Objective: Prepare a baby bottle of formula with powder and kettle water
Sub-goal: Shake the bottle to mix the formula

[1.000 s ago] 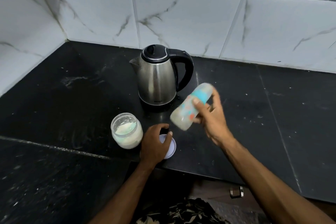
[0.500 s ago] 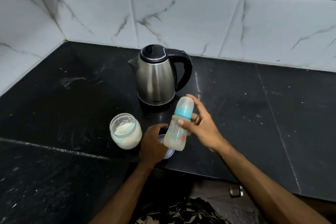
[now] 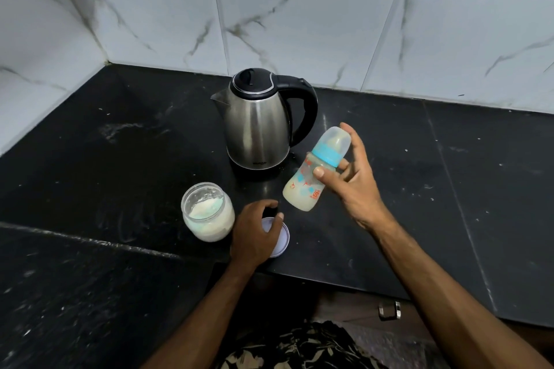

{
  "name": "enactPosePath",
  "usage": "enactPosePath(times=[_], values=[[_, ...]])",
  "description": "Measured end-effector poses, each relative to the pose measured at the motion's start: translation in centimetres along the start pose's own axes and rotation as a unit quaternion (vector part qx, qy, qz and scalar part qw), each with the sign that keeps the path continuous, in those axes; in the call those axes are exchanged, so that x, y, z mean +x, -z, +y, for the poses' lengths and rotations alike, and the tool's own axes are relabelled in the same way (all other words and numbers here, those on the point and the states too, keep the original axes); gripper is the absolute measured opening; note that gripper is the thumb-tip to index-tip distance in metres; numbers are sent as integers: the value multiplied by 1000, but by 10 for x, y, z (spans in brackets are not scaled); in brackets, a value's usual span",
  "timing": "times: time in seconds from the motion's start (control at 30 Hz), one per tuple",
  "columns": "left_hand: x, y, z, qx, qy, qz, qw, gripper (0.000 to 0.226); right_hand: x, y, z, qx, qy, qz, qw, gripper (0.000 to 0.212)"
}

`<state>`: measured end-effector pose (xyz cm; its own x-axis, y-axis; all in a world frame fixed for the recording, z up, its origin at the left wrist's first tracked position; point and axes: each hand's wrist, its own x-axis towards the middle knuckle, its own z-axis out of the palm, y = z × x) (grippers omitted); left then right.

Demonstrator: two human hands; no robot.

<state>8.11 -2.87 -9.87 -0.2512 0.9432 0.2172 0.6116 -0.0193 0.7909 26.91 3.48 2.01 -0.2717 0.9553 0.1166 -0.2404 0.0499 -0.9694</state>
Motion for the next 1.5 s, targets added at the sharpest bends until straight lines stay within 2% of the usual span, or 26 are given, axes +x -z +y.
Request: enactPosePath(times=[0.1,0.17,0.23,0.3,0.37,0.43,0.47,0.5,0.53,0.63,0.7,0.73,0.83,0.87,0.9,1.03,1.1,1.17,1.23,1.27,1.3,1.43,1.5], values=[[0,0,0,-1,-2,-1,1000,22,2,0,-2,5,6,9,1000,87],[0,0,1,-7,-5,4,1000,22,6,4,-5,60,4,58,997,84],[-1,0,2,-9,-5,7,1000,24,10,5,-4,145,-2,125,982,73],[-1,0,2,-9,-2,7,1000,24,7,2,4,197,-22,159,967,65],[0,0,1,-7,1,6,1000,25,-5,-5,16,163,-68,120,977,70],[2,0,-2,-15,19,-20,1000,30,-19,-9,25,70,-116,15,991,79],[2,0,-3,-21,29,-35,999,33,-23,-8,27,26,-125,-27,991,82],[2,0,-2,-20,31,-34,999,34,-23,-7,26,5,-119,-37,992,82],[2,0,-1,-14,23,-19,999,31,-19,-5,23,11,-101,-11,995,80],[0,0,4,-9,2,10,1000,25,0,3,11,114,-54,137,982,74],[-1,0,5,-10,1,8,1000,25,4,4,10,147,-42,170,974,72],[-1,0,4,-8,1,9,1000,24,0,3,13,133,-53,153,978,74],[0,-1,-1,-6,16,-5,1000,31,-15,-6,22,24,-100,9,995,82],[0,-1,-1,-10,22,-10,1000,33,-17,-6,23,0,-100,-15,995,83],[0,0,0,-11,20,-5,1000,31,-14,-5,22,0,-89,-6,996,83],[-1,0,3,-11,-1,12,1000,24,7,7,4,120,-29,165,979,72],[-1,0,5,-16,0,15,1000,24,8,6,6,153,-27,186,970,70],[0,0,1,-12,0,13,1000,25,-3,-3,16,119,-71,121,983,74],[1,0,-1,-13,12,-16,1000,35,-16,-10,27,34,-109,4,993,80],[1,0,-1,-15,19,-29,999,39,-18,-9,30,0,-112,-32,993,82],[1,1,0,-13,21,-26,999,40,-17,-9,29,-9,-101,-34,994,82],[-1,1,6,-9,0,13,1000,26,5,-2,11,101,-46,138,984,74],[-1,1,7,-13,1,14,1000,25,5,-2,12,129,-39,166,977,71]])
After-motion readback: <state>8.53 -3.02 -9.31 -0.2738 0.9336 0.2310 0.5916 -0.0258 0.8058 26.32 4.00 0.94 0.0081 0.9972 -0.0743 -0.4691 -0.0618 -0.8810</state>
